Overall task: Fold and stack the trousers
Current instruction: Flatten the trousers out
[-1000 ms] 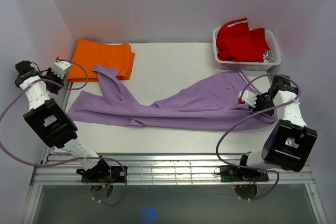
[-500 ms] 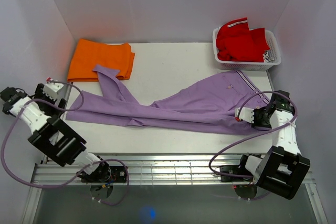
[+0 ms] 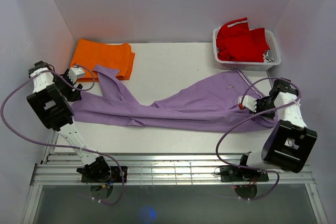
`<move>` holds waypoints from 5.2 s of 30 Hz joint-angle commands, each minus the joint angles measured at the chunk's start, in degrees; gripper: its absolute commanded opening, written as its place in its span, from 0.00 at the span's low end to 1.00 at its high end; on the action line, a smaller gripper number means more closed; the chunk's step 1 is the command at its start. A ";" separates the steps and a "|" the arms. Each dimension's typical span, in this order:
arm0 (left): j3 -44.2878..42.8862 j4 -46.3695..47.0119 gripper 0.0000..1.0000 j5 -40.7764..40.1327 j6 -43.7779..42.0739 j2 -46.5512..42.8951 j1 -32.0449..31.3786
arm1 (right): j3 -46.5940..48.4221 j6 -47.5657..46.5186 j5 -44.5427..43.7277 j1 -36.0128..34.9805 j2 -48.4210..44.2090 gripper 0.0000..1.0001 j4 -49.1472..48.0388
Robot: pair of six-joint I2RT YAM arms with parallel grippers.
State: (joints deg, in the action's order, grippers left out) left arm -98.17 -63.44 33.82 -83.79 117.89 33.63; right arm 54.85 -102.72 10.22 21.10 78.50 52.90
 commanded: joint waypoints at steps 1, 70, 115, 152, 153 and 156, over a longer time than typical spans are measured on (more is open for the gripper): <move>-6.57 -4.76 0.94 -1.04 -5.15 4.27 -0.05 | 3.16 1.20 -0.55 -0.62 1.48 0.08 2.47; 26.28 -16.98 0.88 10.48 -20.99 -34.04 23.79 | 12.47 13.59 8.34 0.96 -1.08 0.88 8.35; 17.66 -16.20 0.00 0.81 -29.30 -29.71 10.12 | 3.95 17.38 -6.79 1.84 13.53 0.42 2.99; 19.71 -13.98 0.75 10.38 -29.53 -28.43 28.08 | -9.67 20.54 -13.17 -4.49 14.57 0.32 -15.01; 18.90 -15.38 0.79 10.47 -27.24 -27.46 25.81 | -9.41 20.63 -13.73 -4.14 15.19 0.31 -16.07; 20.11 -14.26 0.88 8.81 -16.70 -26.92 19.93 | -4.42 23.61 -13.65 -3.88 17.91 0.30 -16.26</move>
State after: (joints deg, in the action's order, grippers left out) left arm -77.93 -74.08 39.86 -108.57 90.74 58.57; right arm 50.22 -80.99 -0.23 16.16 90.72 47.22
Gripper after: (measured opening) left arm 0.869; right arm 0.307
